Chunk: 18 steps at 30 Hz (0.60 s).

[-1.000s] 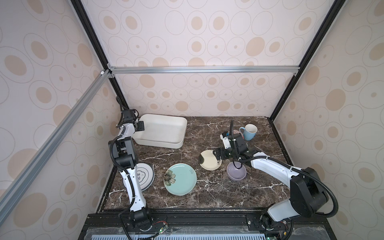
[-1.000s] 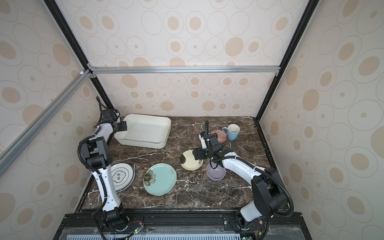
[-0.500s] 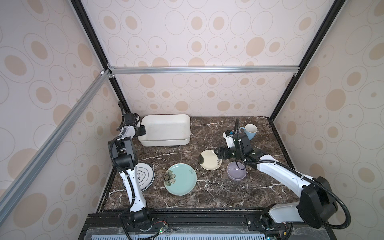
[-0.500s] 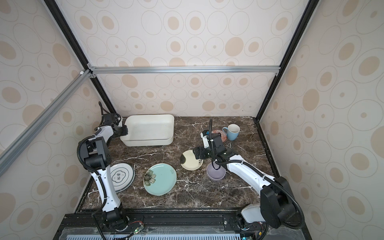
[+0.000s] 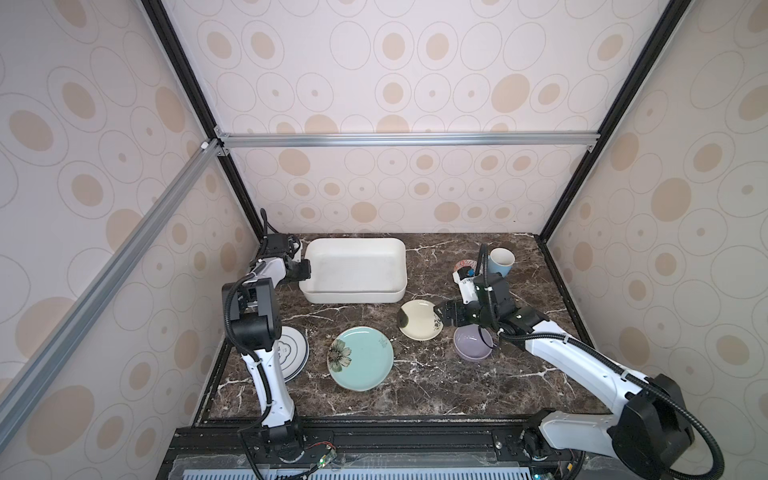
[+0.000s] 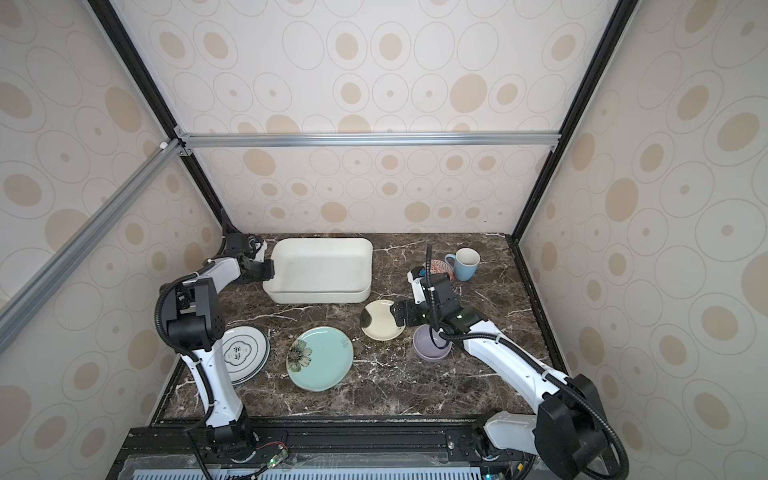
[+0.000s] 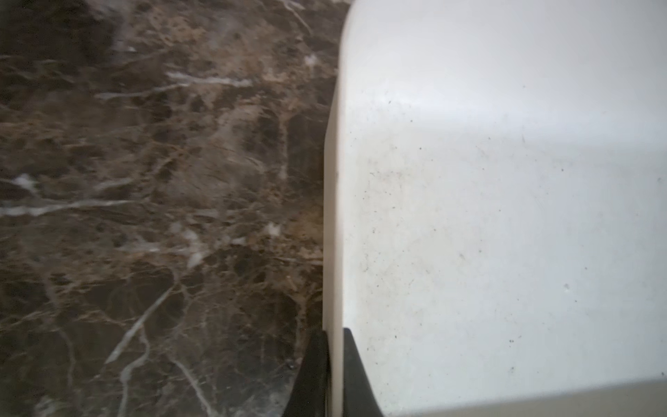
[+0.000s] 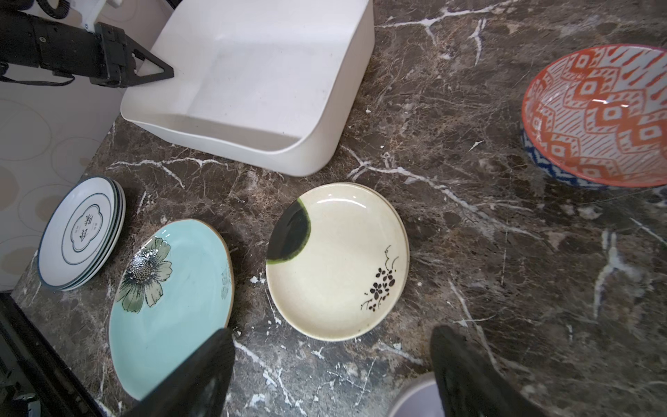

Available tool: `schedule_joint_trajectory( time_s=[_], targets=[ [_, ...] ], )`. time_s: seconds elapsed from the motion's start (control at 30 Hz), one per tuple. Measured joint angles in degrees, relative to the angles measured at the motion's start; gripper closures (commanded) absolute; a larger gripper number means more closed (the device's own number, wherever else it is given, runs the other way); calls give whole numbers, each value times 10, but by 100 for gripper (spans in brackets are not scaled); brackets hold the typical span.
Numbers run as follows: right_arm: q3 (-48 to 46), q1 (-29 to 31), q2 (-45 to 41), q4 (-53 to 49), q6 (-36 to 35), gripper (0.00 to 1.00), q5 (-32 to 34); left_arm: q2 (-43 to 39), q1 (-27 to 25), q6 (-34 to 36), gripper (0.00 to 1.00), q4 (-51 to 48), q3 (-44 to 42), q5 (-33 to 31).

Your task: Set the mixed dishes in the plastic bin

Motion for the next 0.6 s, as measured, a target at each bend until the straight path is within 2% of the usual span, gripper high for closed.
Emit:
schedule_joint_trajectory(
  time_s=[0.3, 0.6],
  targets=[
    [-28, 0, -70, -40, 7, 10, 29, 0, -47, 5, 93, 0, -1, 5],
    [-31, 0, -76, -101, 40, 8, 98, 0, -70, 2, 93, 2, -1, 9]
  ],
)
